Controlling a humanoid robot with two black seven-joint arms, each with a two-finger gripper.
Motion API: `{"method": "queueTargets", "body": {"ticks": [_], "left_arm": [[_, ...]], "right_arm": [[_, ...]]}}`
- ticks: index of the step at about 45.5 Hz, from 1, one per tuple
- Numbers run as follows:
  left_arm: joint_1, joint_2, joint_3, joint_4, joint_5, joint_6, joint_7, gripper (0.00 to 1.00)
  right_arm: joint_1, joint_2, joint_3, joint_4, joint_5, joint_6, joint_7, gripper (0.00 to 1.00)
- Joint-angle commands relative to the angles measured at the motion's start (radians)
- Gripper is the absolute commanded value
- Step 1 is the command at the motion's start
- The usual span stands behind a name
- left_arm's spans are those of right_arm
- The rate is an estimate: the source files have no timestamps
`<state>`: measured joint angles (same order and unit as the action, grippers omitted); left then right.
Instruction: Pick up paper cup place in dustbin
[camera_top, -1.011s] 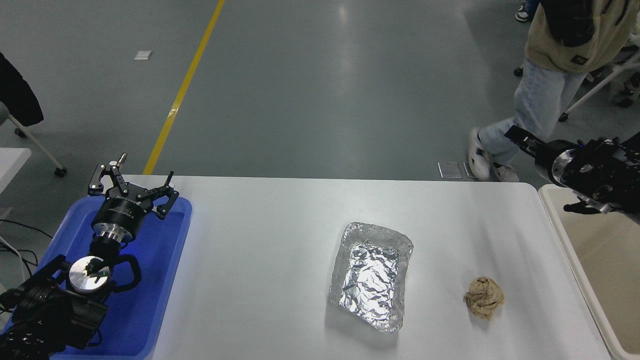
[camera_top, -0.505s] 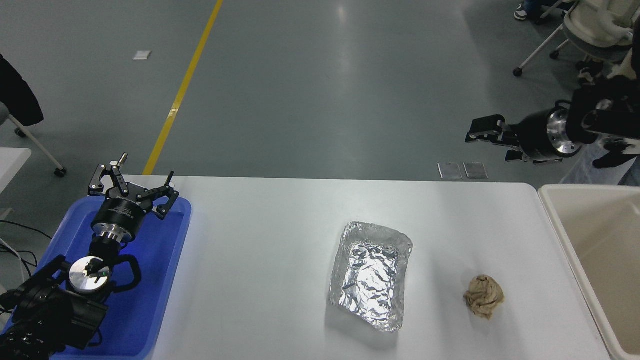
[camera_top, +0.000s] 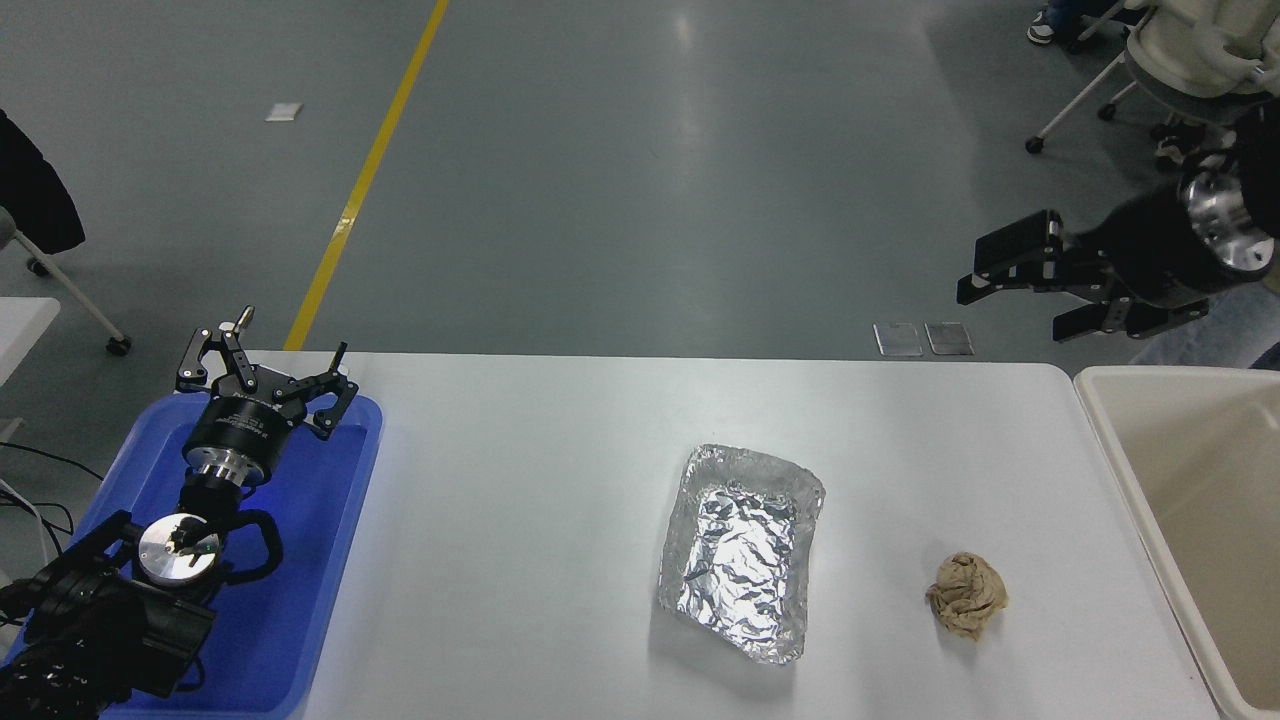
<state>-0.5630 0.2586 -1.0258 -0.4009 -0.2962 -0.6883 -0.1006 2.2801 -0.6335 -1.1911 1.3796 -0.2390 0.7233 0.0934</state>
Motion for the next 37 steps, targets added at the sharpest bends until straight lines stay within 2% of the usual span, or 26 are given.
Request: {"method": "queueTargets", "body": {"ticks": [1,21,37], "left_arm": [[0.000,0.001,0.001,0.001,-0.001,0.000,0.001,1.00],[0.000,0.001,0.000,0.001,0.000,0.000,-0.001,1.00],[0.000,0.001,0.000,0.001,-0.001,0.000,-0.001,1.00]], "right_arm": [[0.093,0.037,-0.076,0.026,-0.066,0.053,-0.026,1.00],[0.061,0.106,-0.096,0.021,-0.088,0.039,-0.041,1.00],[0.059,0.106,-0.096,0.021,-0.088,0.039,-0.044,1.00]]}}
